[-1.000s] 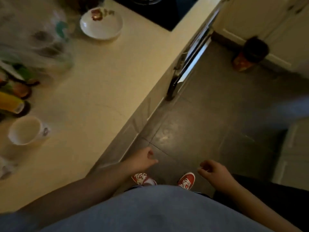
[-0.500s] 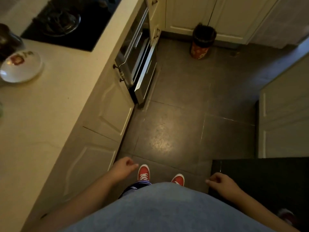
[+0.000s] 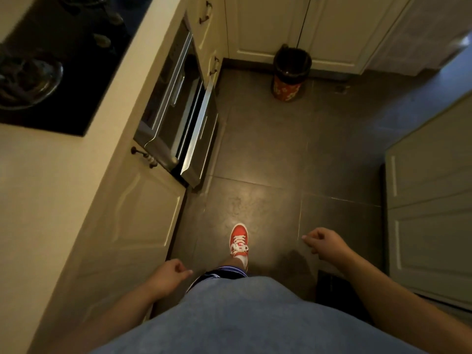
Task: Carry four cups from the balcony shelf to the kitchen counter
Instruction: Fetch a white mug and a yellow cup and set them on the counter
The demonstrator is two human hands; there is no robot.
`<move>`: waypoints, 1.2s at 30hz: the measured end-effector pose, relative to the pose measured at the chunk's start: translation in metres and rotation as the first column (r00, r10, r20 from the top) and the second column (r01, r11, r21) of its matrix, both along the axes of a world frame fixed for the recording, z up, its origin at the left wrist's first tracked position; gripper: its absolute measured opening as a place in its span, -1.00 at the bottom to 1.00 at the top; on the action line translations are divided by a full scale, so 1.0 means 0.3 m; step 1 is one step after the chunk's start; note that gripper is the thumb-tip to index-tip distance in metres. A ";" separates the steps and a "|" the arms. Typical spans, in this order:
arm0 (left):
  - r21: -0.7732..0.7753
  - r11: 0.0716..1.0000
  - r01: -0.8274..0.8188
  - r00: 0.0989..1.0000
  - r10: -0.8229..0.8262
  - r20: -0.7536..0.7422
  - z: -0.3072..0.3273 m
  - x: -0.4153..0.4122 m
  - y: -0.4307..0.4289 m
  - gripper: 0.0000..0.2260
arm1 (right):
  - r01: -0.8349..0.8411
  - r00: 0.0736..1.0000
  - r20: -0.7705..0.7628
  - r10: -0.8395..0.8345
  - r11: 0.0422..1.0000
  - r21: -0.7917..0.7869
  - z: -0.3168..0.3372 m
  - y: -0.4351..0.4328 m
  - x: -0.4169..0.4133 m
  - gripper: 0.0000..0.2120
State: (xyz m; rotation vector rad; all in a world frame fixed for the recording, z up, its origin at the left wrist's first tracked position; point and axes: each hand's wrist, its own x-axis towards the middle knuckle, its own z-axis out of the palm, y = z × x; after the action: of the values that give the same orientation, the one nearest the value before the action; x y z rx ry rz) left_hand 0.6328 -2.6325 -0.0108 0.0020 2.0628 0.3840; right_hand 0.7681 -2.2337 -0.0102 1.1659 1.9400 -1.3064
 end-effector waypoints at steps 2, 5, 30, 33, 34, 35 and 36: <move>0.003 0.999 0.054 0.999 -0.054 0.006 0.006 -0.136 0.095 -0.78 | 0.028 1.000 0.011 -0.028 1.000 0.011 0.005 0.069 -0.059 -0.91; 0.024 0.990 0.138 0.990 -0.138 0.008 0.026 -0.336 0.268 -0.82 | 0.111 0.994 0.018 -0.111 0.994 0.021 0.019 0.165 -0.095 -0.93; 0.065 0.958 0.278 0.958 -0.281 0.053 0.075 -1.068 1.688 -0.92 | 0.305 0.937 0.168 -0.306 0.952 0.030 0.014 1.384 -0.463 -0.78; 0.023 0.964 0.267 0.962 -0.267 0.049 0.045 -1.173 1.725 -0.92 | 0.258 0.958 0.113 -0.263 0.965 0.054 0.026 1.537 -0.634 -0.75; 0.010 0.964 0.265 0.963 -0.265 0.046 0.033 -1.213 1.746 -0.91 | 0.250 0.962 0.099 -0.255 0.966 0.061 0.029 1.581 -0.689 -0.74; -0.002 0.964 0.265 0.963 -0.265 0.045 0.019 -1.258 1.773 -0.90 | 0.250 0.963 0.086 -0.255 0.966 0.067 0.029 1.626 -0.743 -0.74; -0.008 0.964 0.267 0.963 -0.267 0.044 0.004 -1.305 1.806 -0.89 | 0.255 0.963 0.075 -0.261 0.964 0.074 0.029 1.669 -0.796 -0.73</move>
State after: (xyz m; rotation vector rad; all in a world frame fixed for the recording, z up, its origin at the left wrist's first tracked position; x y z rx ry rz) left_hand 0.2412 -2.0907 -0.0095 0.2597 1.9902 0.2010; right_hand 0.5294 -1.7331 -0.0016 1.5228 1.8274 -1.3079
